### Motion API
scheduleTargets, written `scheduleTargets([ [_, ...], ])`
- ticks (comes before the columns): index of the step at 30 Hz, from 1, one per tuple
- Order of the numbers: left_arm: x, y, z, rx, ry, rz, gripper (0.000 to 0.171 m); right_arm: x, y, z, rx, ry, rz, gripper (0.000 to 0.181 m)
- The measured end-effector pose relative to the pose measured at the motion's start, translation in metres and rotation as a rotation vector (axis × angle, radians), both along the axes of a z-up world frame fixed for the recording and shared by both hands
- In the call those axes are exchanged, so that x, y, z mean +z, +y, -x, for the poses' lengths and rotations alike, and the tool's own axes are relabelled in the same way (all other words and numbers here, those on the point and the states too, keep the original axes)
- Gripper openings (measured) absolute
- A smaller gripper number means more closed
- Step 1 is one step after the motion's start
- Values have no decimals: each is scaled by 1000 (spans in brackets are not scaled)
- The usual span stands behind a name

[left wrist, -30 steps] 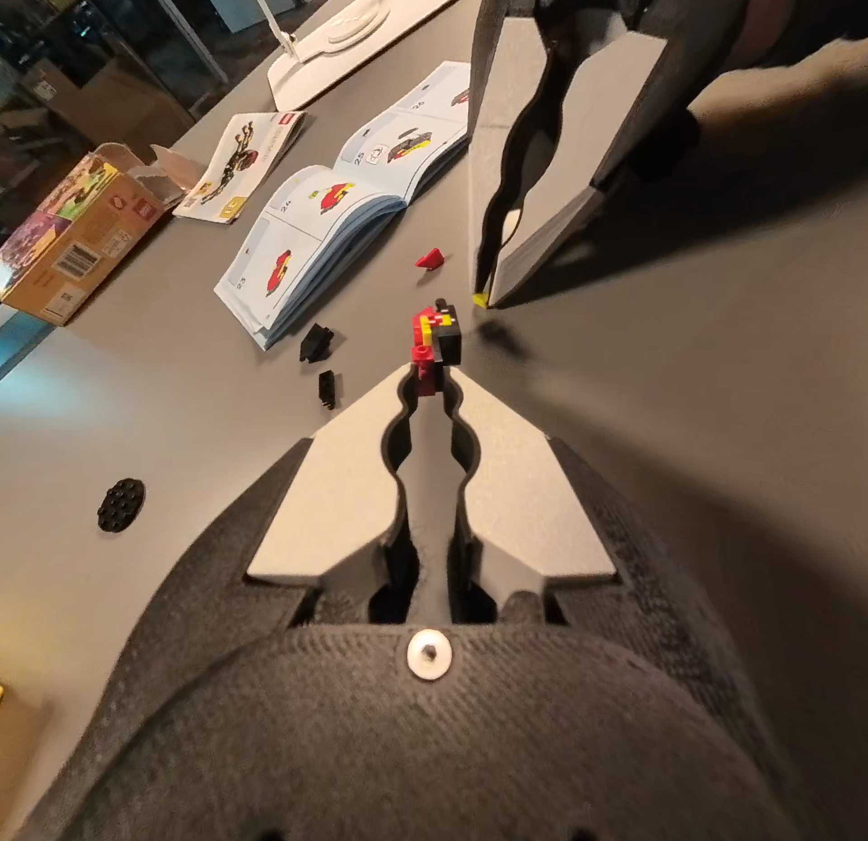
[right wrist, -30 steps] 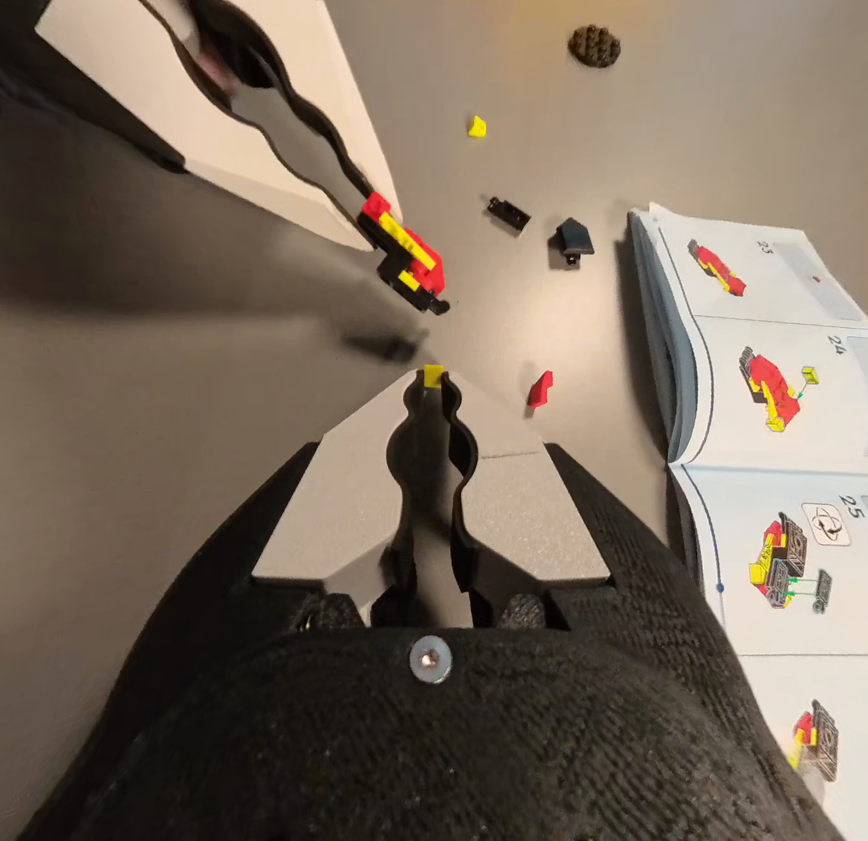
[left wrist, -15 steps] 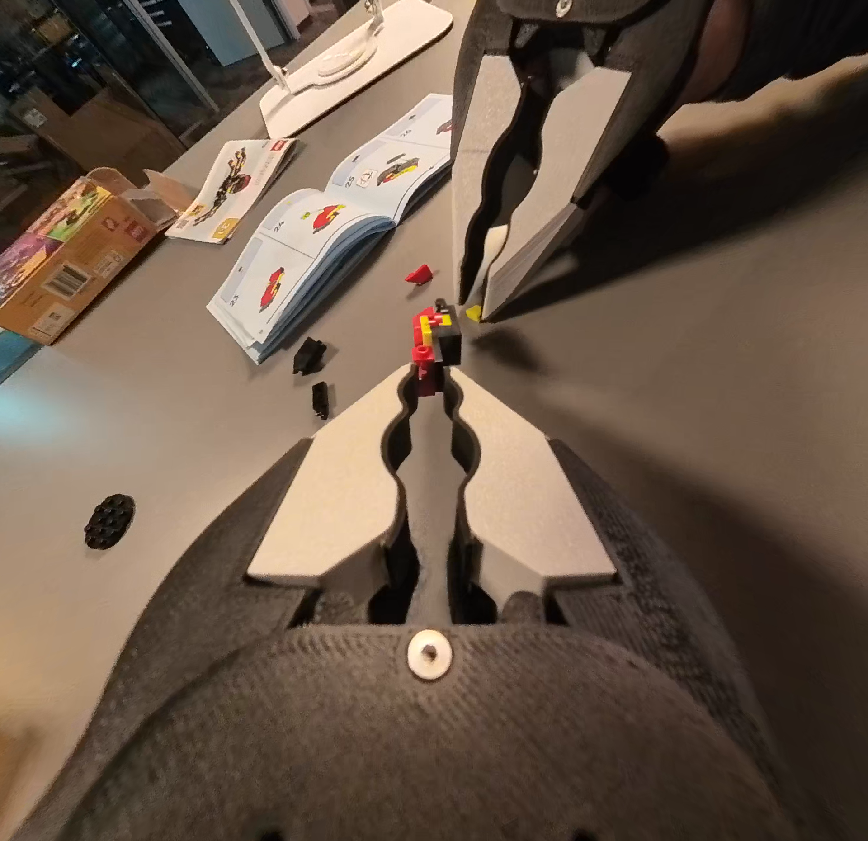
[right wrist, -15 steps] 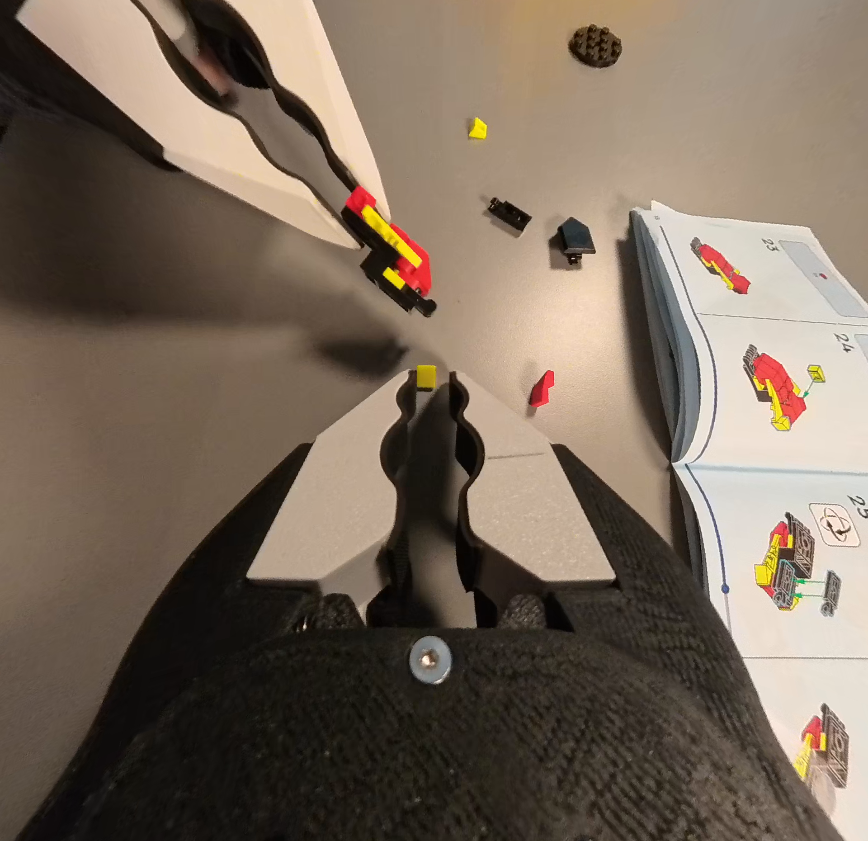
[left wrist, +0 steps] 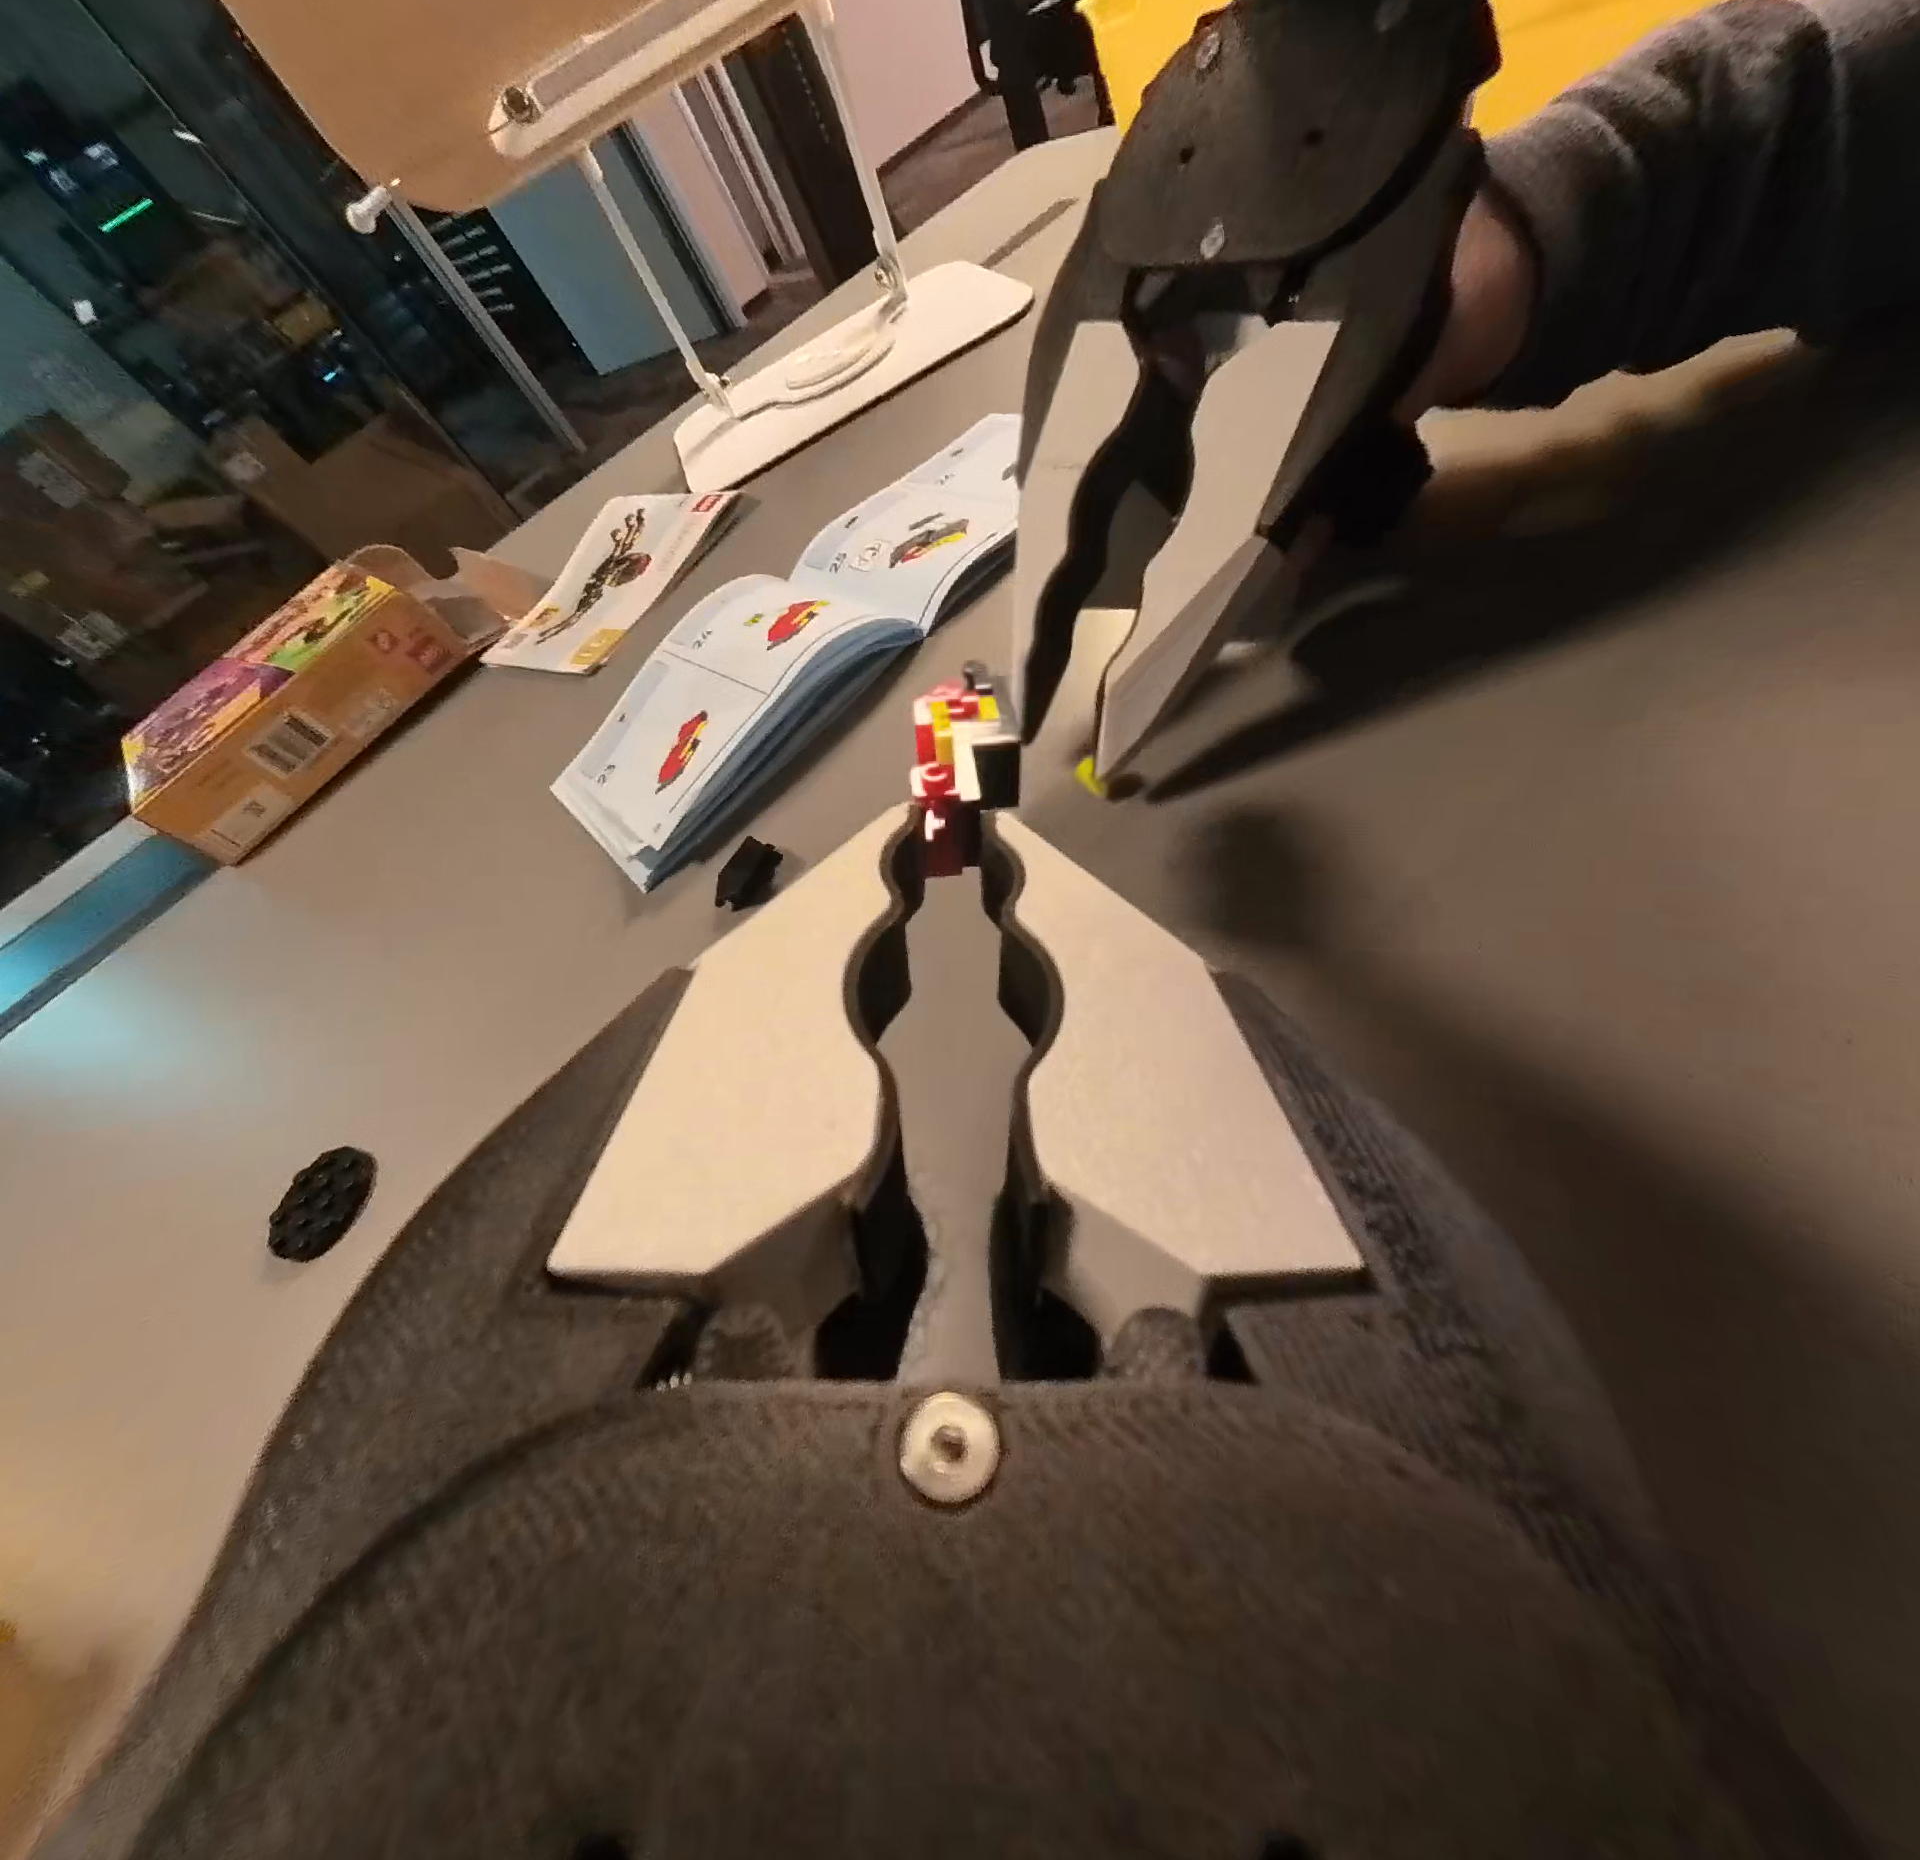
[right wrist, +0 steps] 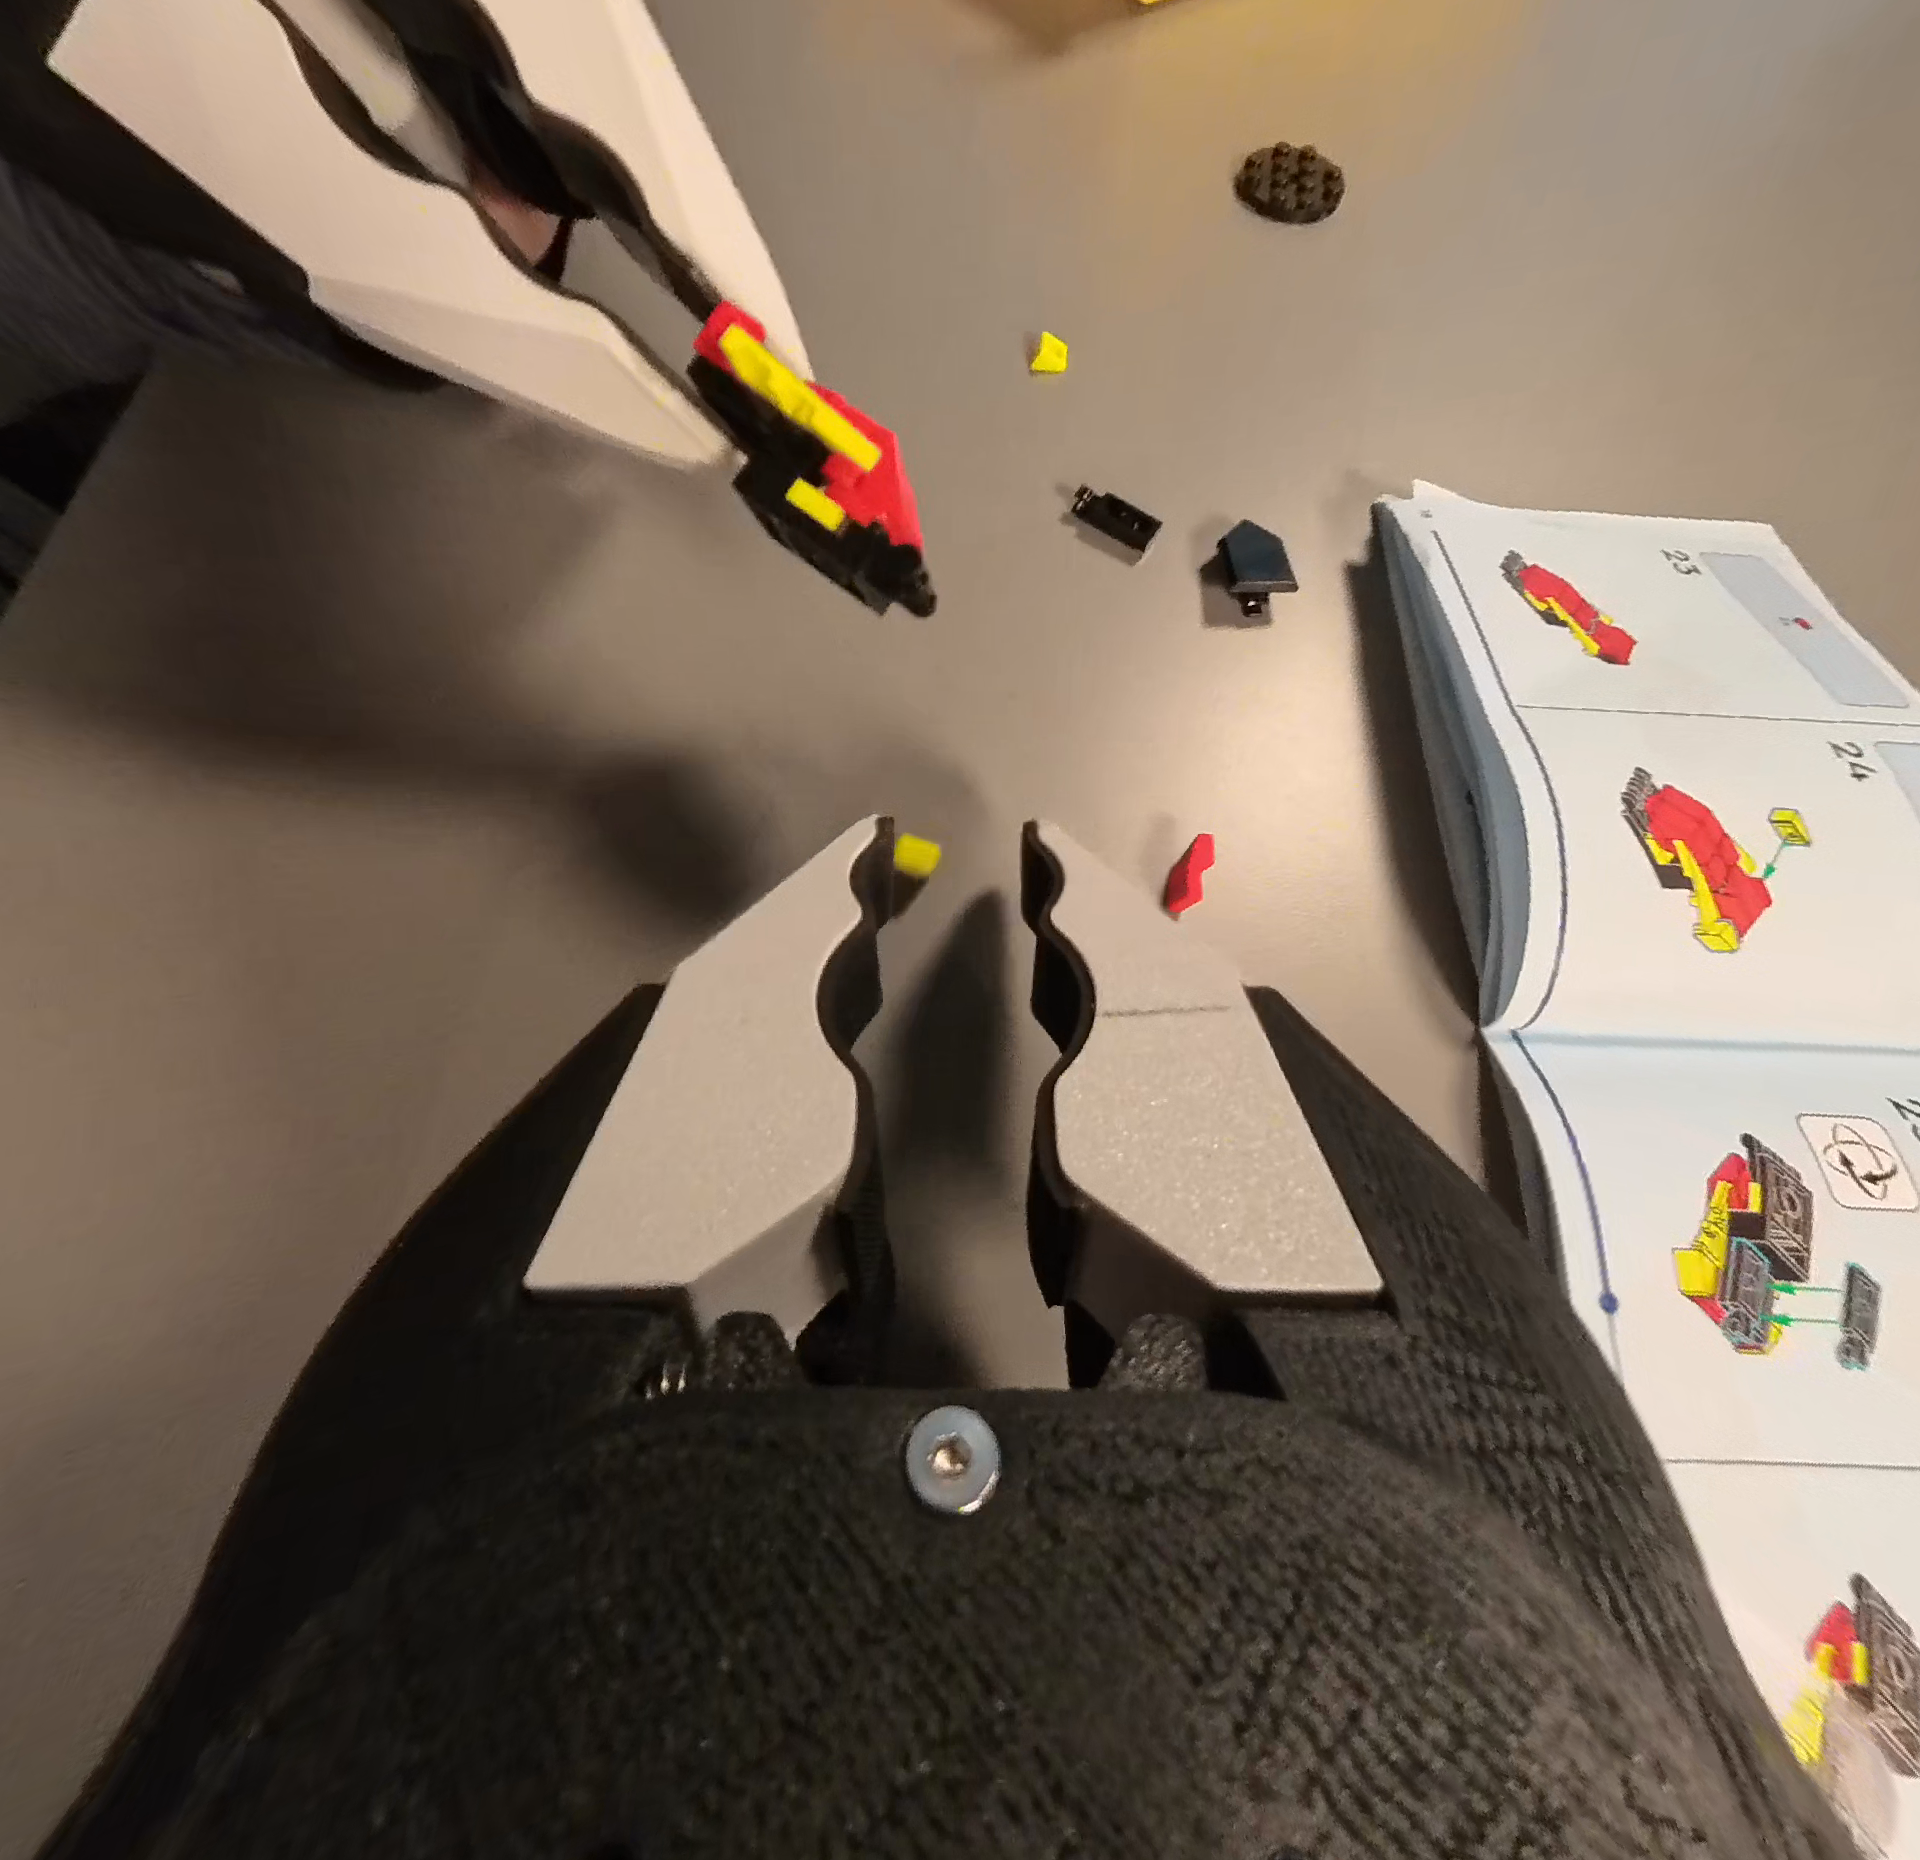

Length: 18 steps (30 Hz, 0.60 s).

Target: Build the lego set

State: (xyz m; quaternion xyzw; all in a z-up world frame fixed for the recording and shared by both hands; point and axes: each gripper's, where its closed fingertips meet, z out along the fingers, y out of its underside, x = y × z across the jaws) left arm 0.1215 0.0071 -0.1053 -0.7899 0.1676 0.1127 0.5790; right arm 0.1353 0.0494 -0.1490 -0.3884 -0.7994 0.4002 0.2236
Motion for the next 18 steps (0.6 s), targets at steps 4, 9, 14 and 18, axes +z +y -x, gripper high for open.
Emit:
scheduleTargets([
  [4, -4, 0, 2, 7, -1, 20, 9, -5, -3, -4, 29, -29, -12, 19],
  [9, -6, 1, 3, 13, 7, 32, 9, 1, -9, -14, 119, -35, 50, 21],
  [14, -8, 1, 2, 8, 14, 44, 9, 2, 1, -22, 153, -20, 45, 24],
  [18, -11, 2, 1, 3, 35, 62, 9, -2, 2, -24, 162, -39, 32, 21],
])
